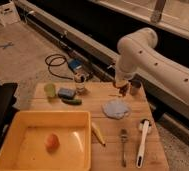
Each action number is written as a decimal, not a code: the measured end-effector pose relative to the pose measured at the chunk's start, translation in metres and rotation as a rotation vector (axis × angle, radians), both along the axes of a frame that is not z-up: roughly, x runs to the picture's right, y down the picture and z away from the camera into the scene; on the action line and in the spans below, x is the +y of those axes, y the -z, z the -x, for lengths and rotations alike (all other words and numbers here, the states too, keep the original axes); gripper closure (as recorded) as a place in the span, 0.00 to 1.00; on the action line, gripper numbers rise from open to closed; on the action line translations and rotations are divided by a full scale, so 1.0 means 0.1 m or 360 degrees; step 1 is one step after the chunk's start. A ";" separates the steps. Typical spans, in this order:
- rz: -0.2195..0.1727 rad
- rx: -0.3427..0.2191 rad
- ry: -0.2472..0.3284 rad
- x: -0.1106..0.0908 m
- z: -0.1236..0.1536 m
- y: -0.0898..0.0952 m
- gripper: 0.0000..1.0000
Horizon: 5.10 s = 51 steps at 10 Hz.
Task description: Place grapes in metal cup
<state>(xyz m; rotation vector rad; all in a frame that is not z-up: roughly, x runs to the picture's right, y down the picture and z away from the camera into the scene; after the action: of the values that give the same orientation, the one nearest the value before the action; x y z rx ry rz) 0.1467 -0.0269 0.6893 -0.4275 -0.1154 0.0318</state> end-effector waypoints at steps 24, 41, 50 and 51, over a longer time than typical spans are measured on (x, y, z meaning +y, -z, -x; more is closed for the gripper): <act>-0.0107 0.0082 -0.0573 -0.82 -1.16 -1.00 1.00; -0.0108 -0.0052 -0.0717 -0.54 -1.15 -1.15 1.00; -0.0173 -0.0118 -0.0820 -0.60 -1.36 -1.60 1.00; -0.0174 -0.0122 -0.0830 -0.60 -1.39 -1.64 1.00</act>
<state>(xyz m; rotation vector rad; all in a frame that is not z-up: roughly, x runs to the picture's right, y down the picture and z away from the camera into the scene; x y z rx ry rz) 0.2854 -0.0870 0.8536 -0.2804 -0.3006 0.5206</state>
